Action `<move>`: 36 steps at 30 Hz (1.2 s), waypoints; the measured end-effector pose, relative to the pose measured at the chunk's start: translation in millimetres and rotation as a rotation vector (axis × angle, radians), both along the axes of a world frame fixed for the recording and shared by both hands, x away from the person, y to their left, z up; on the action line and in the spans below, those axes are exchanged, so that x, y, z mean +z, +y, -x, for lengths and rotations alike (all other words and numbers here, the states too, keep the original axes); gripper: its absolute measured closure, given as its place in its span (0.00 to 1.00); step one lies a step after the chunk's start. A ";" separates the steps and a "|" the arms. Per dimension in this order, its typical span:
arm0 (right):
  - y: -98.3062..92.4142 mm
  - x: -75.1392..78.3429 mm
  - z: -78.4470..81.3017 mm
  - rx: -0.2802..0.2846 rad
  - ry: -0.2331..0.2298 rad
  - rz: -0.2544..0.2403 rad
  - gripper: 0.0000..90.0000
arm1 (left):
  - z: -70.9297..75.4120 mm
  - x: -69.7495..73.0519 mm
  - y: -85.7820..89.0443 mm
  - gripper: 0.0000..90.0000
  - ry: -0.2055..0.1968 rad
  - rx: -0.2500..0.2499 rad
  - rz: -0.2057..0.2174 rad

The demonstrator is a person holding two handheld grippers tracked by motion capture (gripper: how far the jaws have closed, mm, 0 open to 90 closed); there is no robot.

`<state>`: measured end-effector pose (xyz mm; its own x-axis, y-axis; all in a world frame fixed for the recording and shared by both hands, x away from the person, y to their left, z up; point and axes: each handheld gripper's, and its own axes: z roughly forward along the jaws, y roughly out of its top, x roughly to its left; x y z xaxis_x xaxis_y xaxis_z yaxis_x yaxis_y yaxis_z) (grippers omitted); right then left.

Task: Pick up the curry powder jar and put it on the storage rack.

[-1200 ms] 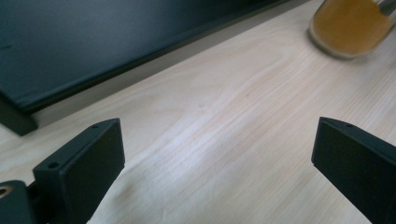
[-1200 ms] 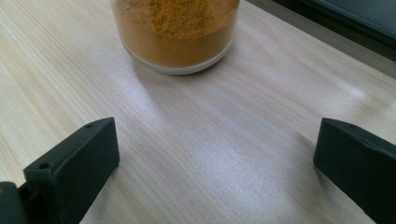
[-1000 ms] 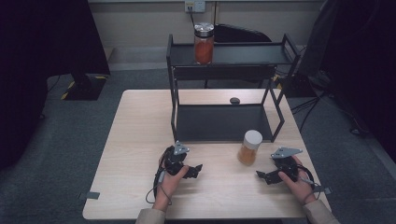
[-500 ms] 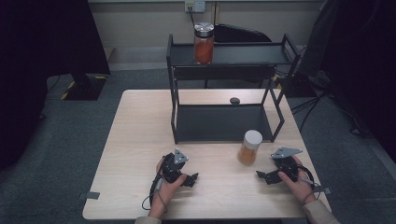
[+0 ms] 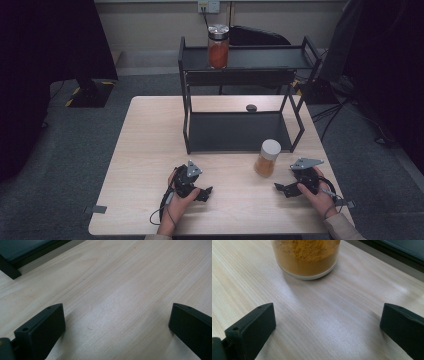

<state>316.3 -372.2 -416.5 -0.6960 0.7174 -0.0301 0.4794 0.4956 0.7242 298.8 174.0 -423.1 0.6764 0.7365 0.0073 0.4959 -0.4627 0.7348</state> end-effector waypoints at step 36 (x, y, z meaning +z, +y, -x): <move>21.0 49.3 -25.9 0.072 -0.033 -0.081 0.01 | 0.1 -0.1 0.0 0.00 0.000 0.000 0.001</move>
